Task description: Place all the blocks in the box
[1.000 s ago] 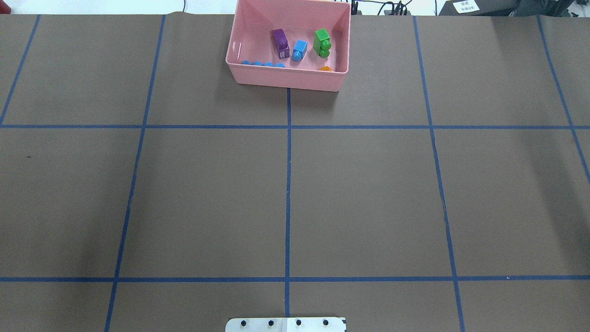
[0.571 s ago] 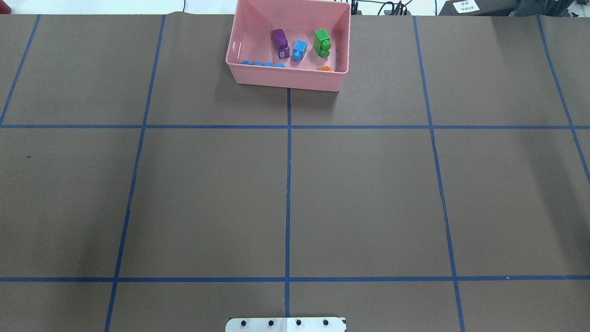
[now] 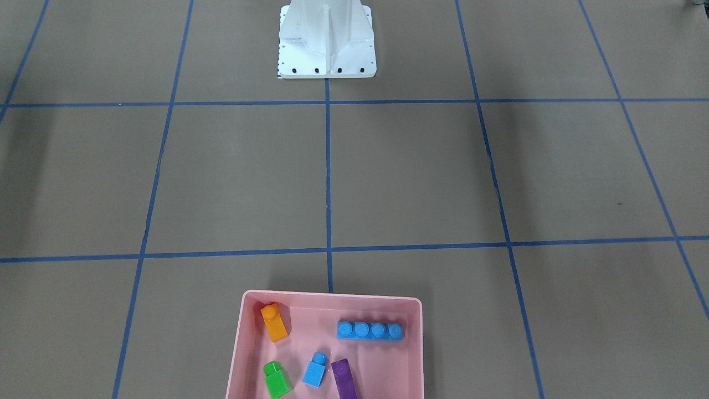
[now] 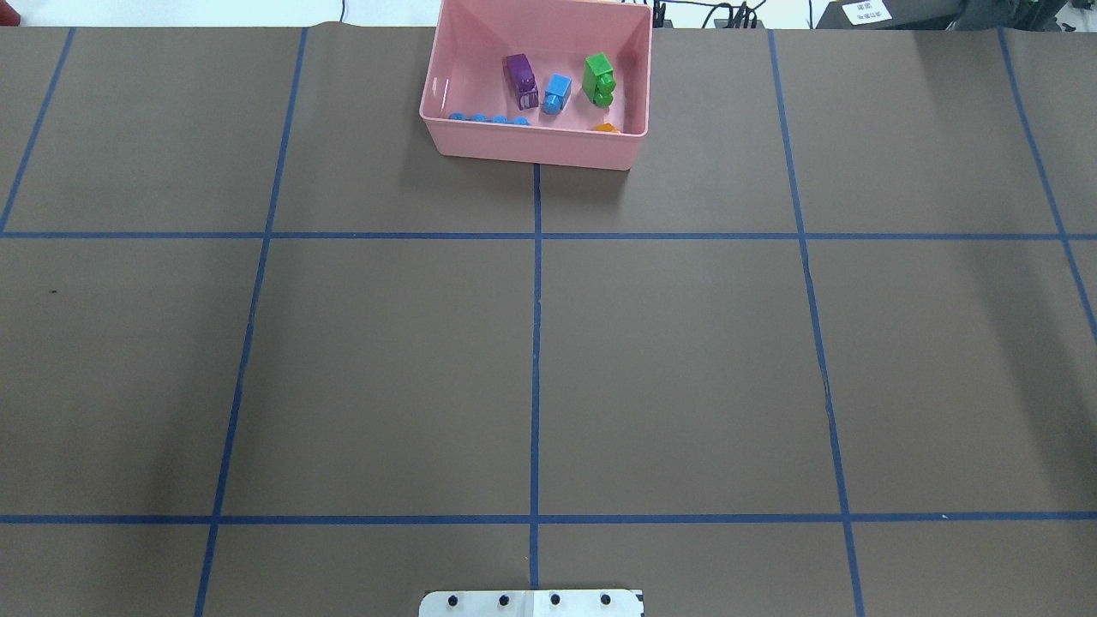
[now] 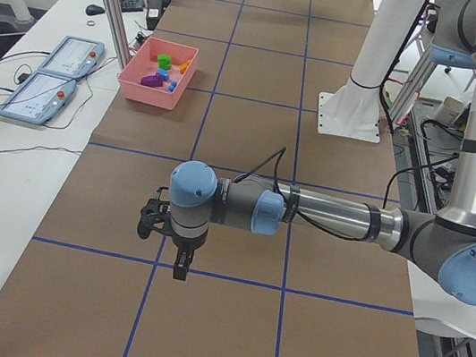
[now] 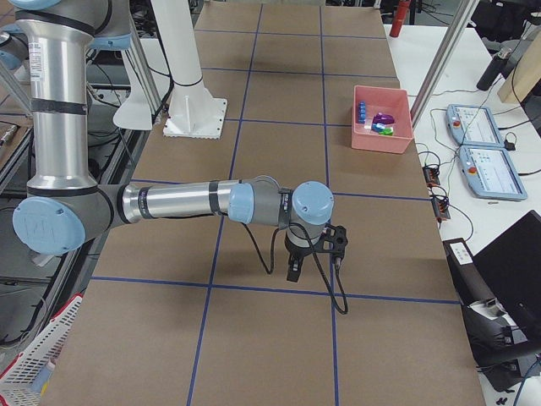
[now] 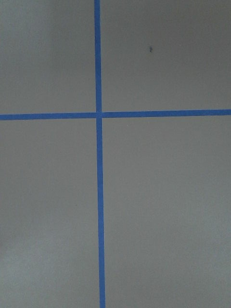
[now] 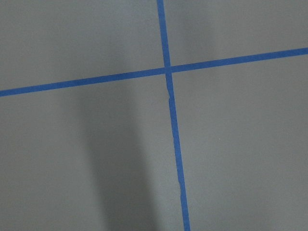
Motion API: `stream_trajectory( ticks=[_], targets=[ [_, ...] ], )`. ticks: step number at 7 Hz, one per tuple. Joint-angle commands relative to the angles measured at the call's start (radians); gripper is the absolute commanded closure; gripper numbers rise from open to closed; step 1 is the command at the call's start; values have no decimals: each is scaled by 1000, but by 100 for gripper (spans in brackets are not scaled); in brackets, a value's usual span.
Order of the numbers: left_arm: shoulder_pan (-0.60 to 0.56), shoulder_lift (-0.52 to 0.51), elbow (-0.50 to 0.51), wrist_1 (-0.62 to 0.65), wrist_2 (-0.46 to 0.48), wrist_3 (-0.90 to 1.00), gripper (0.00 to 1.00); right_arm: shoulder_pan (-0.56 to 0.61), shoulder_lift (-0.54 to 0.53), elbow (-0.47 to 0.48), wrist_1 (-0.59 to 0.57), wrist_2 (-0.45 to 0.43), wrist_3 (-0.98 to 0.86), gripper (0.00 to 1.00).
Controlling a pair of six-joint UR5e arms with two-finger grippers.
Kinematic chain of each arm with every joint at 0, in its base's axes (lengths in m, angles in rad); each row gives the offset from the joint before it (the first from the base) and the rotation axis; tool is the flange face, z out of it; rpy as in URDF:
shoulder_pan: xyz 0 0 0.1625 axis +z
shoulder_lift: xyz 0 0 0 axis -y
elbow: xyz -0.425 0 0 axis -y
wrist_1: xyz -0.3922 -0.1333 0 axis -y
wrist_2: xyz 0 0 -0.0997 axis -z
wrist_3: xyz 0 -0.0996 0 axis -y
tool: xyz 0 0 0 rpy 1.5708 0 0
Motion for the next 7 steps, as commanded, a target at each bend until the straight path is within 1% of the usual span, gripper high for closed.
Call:
stream_trajectory(
  ticks=[1, 7],
  targets=[
    [0, 0, -2, 1, 0, 0, 0, 0, 3, 0, 0, 1, 0, 0],
    [0, -1, -10, 5, 0, 0, 0, 0, 4, 0, 0, 1, -1, 0]
  ],
)
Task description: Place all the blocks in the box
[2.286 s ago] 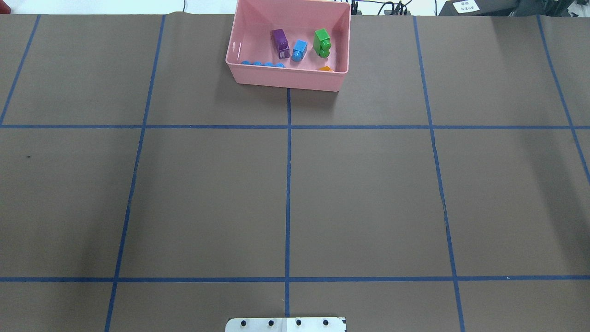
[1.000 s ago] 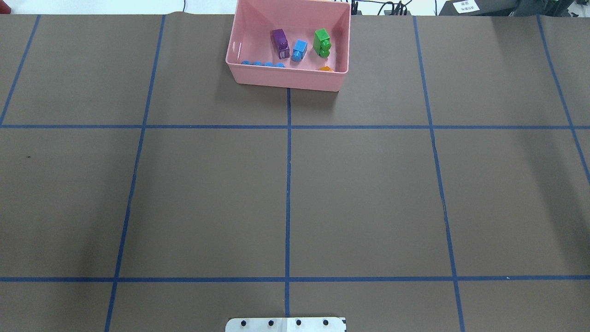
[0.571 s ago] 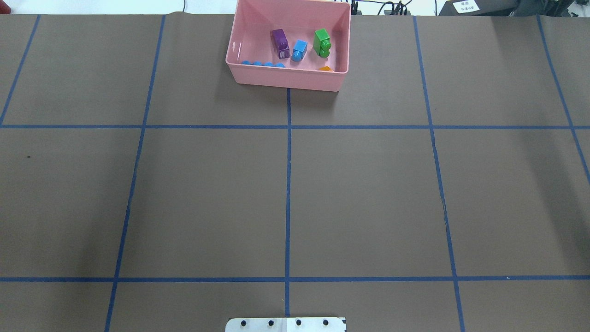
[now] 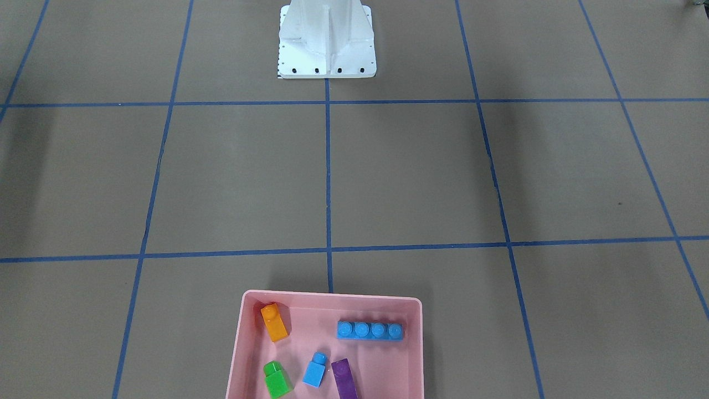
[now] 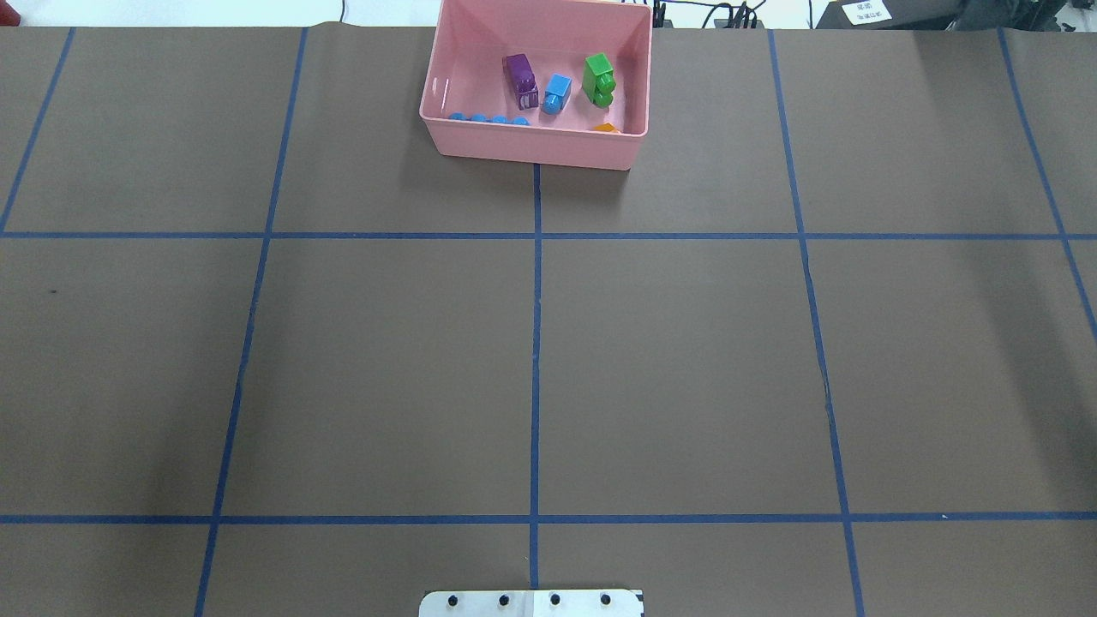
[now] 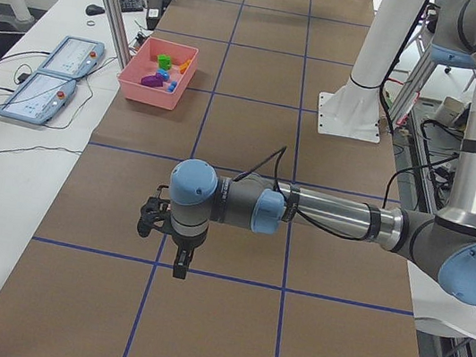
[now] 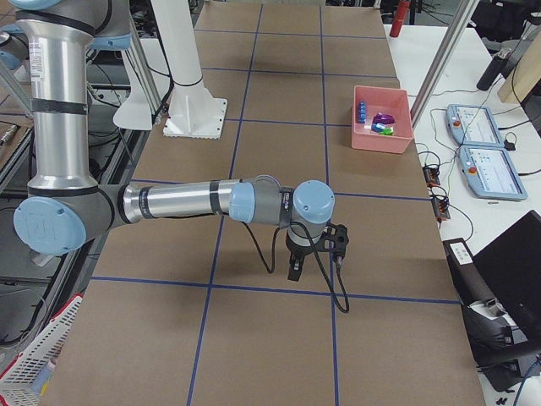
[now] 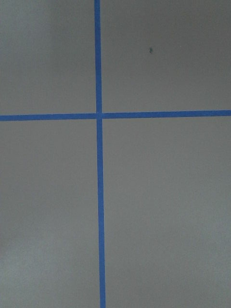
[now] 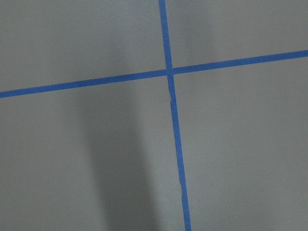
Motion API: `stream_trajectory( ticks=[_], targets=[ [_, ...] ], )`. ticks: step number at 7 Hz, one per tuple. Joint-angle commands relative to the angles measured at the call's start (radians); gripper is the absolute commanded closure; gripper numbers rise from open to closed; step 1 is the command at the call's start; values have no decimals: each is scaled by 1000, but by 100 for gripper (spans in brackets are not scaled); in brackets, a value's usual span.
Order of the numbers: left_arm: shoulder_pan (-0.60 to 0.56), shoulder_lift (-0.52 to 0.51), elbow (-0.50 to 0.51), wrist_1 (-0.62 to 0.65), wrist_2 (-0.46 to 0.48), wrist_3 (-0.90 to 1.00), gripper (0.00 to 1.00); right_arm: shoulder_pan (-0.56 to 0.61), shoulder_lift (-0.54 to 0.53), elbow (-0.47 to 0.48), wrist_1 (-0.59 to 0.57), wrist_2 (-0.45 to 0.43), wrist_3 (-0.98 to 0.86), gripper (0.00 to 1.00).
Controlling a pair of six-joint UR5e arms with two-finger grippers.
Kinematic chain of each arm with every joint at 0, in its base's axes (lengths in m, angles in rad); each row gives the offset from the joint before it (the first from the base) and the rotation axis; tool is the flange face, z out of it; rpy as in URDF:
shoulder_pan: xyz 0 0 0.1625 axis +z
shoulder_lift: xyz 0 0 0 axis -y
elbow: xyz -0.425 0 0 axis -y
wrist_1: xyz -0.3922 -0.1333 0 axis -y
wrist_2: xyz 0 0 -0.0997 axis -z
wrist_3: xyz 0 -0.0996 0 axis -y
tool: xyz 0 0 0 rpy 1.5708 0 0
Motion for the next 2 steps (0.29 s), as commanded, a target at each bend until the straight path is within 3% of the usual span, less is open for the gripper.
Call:
stream_trajectory(
  ticks=[1, 2],
  targets=[
    [0, -2, -1, 3, 0, 0, 0, 0, 2, 0, 0, 0, 0, 0],
    [0, -2, -2, 6, -2, 0, 0, 0, 4, 0, 2, 2, -2, 0]
  ],
)
